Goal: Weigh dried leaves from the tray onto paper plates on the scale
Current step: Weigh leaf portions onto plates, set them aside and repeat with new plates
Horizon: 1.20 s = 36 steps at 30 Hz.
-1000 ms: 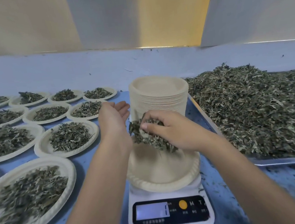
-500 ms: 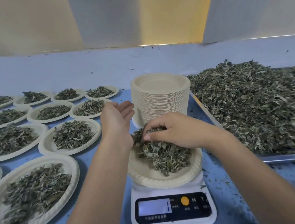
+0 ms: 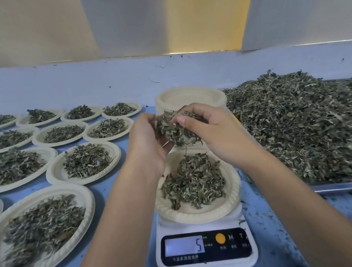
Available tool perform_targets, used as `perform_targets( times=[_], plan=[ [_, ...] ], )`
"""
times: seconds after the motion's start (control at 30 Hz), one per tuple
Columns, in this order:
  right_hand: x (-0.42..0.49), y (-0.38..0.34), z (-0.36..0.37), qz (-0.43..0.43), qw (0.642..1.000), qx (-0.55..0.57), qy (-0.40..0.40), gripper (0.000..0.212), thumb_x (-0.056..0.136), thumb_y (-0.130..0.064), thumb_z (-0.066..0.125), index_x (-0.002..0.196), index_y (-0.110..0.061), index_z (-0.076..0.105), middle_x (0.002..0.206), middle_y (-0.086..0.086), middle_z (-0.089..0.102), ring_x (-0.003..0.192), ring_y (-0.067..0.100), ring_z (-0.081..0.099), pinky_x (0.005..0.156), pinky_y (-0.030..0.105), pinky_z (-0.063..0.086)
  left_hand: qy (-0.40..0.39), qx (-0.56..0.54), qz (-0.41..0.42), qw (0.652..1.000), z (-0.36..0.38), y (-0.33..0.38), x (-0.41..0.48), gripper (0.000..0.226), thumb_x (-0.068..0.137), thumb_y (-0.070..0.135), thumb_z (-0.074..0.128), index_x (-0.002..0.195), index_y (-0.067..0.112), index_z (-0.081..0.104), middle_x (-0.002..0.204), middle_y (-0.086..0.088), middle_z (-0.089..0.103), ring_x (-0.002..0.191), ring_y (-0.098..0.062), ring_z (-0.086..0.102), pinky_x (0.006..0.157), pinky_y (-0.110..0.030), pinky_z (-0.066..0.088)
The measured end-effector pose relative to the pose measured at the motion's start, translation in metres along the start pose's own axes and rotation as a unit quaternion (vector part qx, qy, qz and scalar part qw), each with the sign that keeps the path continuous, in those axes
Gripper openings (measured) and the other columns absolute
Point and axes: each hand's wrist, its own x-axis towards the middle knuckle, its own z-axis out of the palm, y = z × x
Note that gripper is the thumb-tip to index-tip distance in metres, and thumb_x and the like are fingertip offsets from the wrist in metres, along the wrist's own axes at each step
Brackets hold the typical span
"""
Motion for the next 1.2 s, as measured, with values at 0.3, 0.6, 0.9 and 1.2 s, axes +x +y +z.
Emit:
perform_targets(
  times=[0.3, 0.6, 0.9, 1.2],
  plan=[
    [0.0, 0.002, 0.007, -0.026, 0.999, -0.013, 0.016, 0.011, 0.095, -0.017, 0.055, 0.094, -0.016, 0.067, 0.094, -0.009, 0.068, 0.084, 0.01, 0.059, 0.085, 0.032, 0.048, -0.082, -0.041, -0.018, 0.996, 0.007, 0.001, -0.007, 0.031, 0.098, 0.025, 0.032, 0.093, 0.012, 0.059, 0.079, -0.006, 0.063, 0.077, -0.02, 0.06, 0.076, -0.032, 0.05],
    [-0.001, 0.004, 0.016, -0.104, 0.982, -0.157, 0.001, 0.013, 0.094, -0.016, 0.053, 0.095, -0.012, 0.065, 0.088, -0.001, 0.066, 0.084, 0.006, 0.053, 0.079, 0.024, 0.042, -0.031, -0.074, -0.046, 0.996, 0.011, -0.005, -0.005, 0.024, 0.096, 0.02, 0.042, 0.076, 0.011, 0.053, 0.069, -0.004, 0.055, 0.064, -0.014, 0.054, 0.061, -0.023, 0.048],
    [-0.004, 0.007, 0.025, -0.077, 0.982, -0.174, -0.002, 0.024, 0.1, -0.026, 0.042, 0.122, -0.023, 0.05, 0.12, -0.003, 0.058, 0.116, 0.012, 0.049, 0.094, 0.041, 0.043, -0.004, -0.099, -0.061, 0.993, 0.007, -0.004, -0.002, 0.011, 0.093, 0.016, 0.043, 0.09, 0.011, 0.053, 0.079, -0.005, 0.052, 0.079, -0.017, 0.052, 0.065, -0.023, 0.048],
    [-0.004, 0.009, 0.024, -0.069, 0.98, -0.186, -0.002, 0.027, 0.1, -0.023, 0.043, 0.125, -0.017, 0.052, 0.126, -0.005, 0.056, 0.12, 0.01, 0.045, 0.1, 0.035, 0.038, -0.024, -0.118, -0.062, 0.991, 0.009, -0.003, -0.006, 0.021, 0.094, 0.017, 0.042, 0.08, 0.014, 0.056, 0.079, -0.003, 0.06, 0.075, -0.016, 0.059, 0.07, -0.023, 0.052]
  ],
)
